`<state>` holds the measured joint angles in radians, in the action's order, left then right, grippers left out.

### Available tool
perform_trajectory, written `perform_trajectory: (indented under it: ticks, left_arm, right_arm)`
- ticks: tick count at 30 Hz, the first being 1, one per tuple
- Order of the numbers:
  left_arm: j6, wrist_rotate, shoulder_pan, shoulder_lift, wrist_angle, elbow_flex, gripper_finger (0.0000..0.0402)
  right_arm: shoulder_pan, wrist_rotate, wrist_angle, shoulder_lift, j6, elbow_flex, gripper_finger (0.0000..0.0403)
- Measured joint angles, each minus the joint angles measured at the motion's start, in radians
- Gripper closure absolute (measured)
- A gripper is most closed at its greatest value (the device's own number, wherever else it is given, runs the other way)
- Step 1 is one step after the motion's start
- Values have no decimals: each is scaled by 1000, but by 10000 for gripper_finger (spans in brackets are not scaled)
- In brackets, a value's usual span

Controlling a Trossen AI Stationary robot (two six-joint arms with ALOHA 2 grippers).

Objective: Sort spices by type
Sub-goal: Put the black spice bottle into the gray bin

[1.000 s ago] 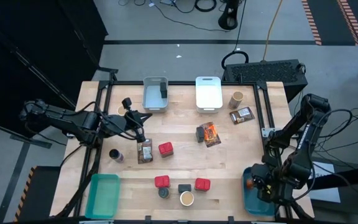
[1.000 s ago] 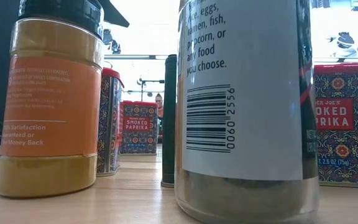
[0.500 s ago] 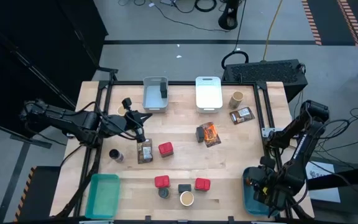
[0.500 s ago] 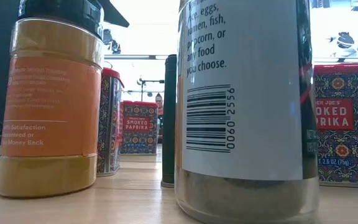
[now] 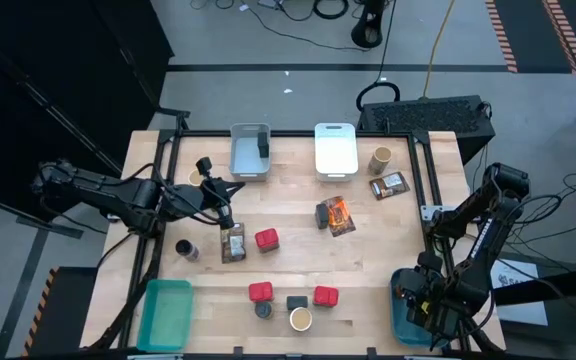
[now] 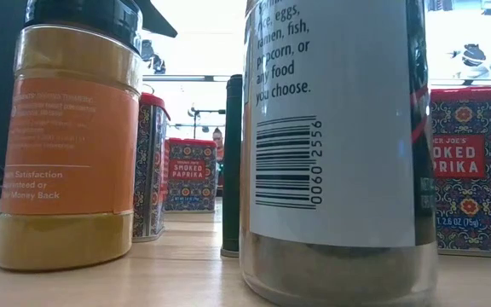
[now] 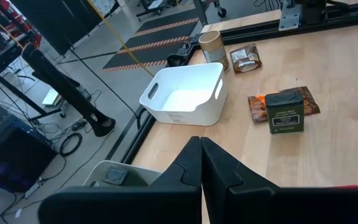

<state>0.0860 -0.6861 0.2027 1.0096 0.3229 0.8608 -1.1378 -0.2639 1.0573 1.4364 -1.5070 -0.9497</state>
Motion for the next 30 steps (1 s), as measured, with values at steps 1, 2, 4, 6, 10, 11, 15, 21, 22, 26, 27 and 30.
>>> perform_trajectory:
  ticks: [1, 2, 4, 6, 10, 11, 15, 21, 22, 26, 27, 30]
  left_arm:
    - [0, 0, 0, 0, 0, 0, 401]
    - [2, 0, 0, 0, 0, 0, 401]
    - [4, 0, 0, 0, 0, 0, 401]
    - [6, 0, 0, 0, 0, 0, 401]
    - [6, 0, 0, 0, 0, 0, 401]
    - [6, 0, 0, 0, 0, 0, 401]
    - [6, 0, 0, 0, 0, 0, 401]
    - [5, 0, 0, 0, 0, 0, 401]
    - [5, 0, 0, 0, 0, 0, 401]
    - [5, 0, 0, 0, 0, 0, 401]
    - [5, 0, 0, 0, 0, 0, 401]
    - [5, 0, 0, 0, 0, 0, 401]
  right_arm:
    - [0, 0, 1, 0, -1, 0, 189]
    - [0, 0, 3, 0, -8, 0, 186]
    - [0, 2, 17, 2, -44, 2, 178]
    - [0, 5, 26, 3, -73, 3, 169]
    - [0, 7, 21, 2, -81, 3, 155]
    - [0, 7, 21, 2, -81, 3, 153]
    - [0, 7, 20, 2, -82, 3, 152]
    - [0, 4, 19, 2, -85, 3, 153]
    - [0, 4, 19, 2, -87, 3, 154]
    - [0, 27, 20, -7, -87, 1, 173]
    - [0, 43, 23, -13, -87, -4, 182]
    - [2, 64, 34, -33, -87, -34, 211]
